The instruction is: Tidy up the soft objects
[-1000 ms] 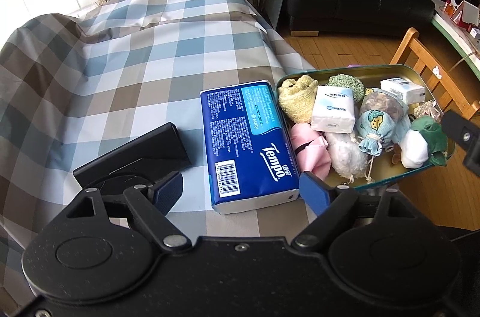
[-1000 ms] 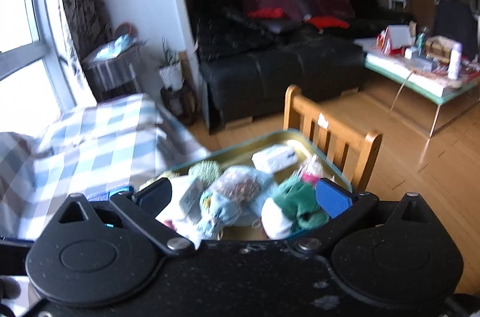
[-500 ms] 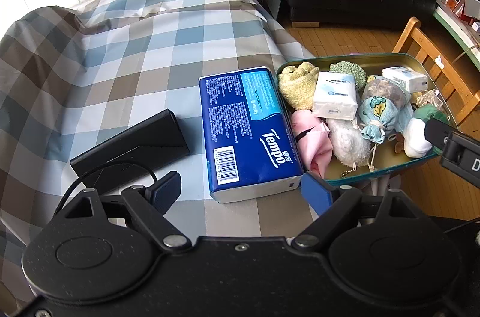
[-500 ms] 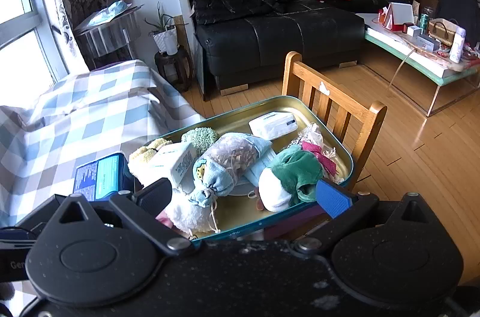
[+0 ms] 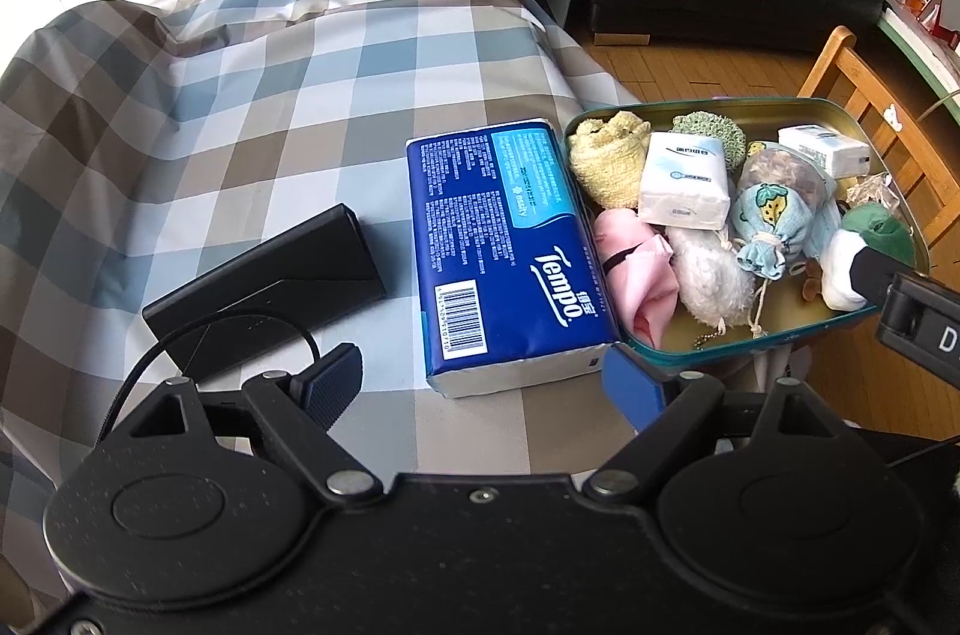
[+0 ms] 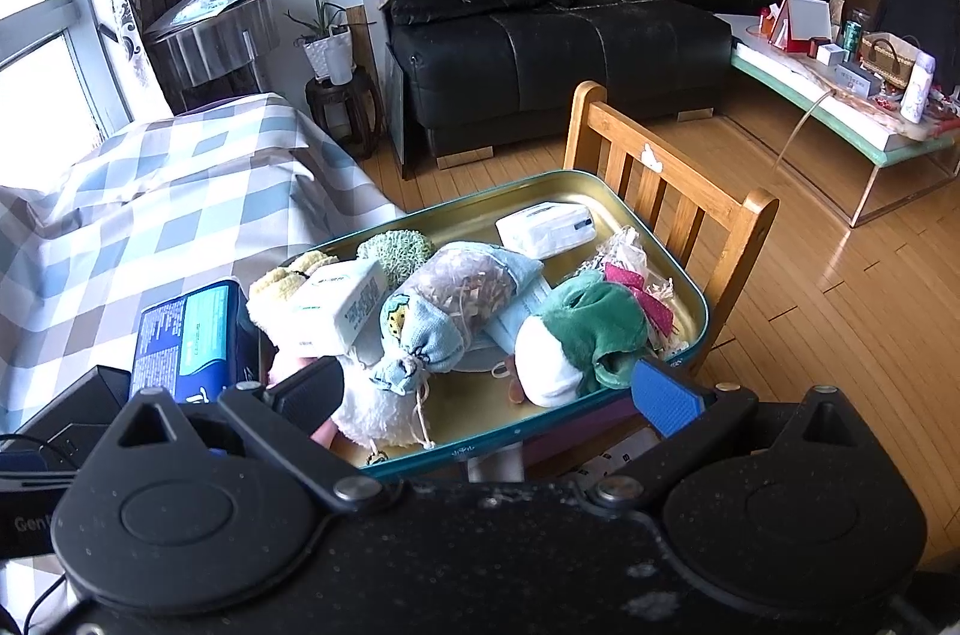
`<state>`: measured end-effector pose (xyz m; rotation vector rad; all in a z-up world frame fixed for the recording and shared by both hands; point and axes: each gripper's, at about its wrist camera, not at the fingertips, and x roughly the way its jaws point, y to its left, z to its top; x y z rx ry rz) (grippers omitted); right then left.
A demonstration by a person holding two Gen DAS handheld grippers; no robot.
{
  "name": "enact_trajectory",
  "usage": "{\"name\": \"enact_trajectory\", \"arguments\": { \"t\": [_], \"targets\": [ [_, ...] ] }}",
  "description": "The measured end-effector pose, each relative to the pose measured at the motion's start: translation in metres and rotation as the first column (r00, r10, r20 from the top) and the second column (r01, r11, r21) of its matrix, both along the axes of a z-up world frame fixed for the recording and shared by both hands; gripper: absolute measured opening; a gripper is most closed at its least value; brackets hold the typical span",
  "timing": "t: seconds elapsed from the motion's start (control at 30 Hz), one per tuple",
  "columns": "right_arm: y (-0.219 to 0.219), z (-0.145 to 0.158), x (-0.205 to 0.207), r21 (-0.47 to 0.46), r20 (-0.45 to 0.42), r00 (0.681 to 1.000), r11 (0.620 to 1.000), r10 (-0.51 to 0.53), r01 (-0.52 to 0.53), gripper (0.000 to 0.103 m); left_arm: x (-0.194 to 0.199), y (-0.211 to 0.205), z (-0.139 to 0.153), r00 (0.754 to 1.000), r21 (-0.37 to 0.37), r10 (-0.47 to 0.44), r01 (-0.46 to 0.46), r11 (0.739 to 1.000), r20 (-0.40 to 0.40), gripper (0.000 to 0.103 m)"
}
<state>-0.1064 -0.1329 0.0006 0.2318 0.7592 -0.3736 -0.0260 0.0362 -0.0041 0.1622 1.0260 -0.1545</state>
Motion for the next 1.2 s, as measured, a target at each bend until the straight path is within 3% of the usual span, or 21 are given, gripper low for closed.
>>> {"name": "enact_trajectory", "arguments": {
  "t": [1.2],
  "targets": [
    [0.0018, -0.0037, 0.0006, -0.002, -0.016, 1.0, 1.0, -0.003, 0.003, 0.103, -0.0029, -0.001, -0.0092, 1.0, 0.011, -0.006, 0.006, 1.0, -0.03, 0.085]
  ]
}}
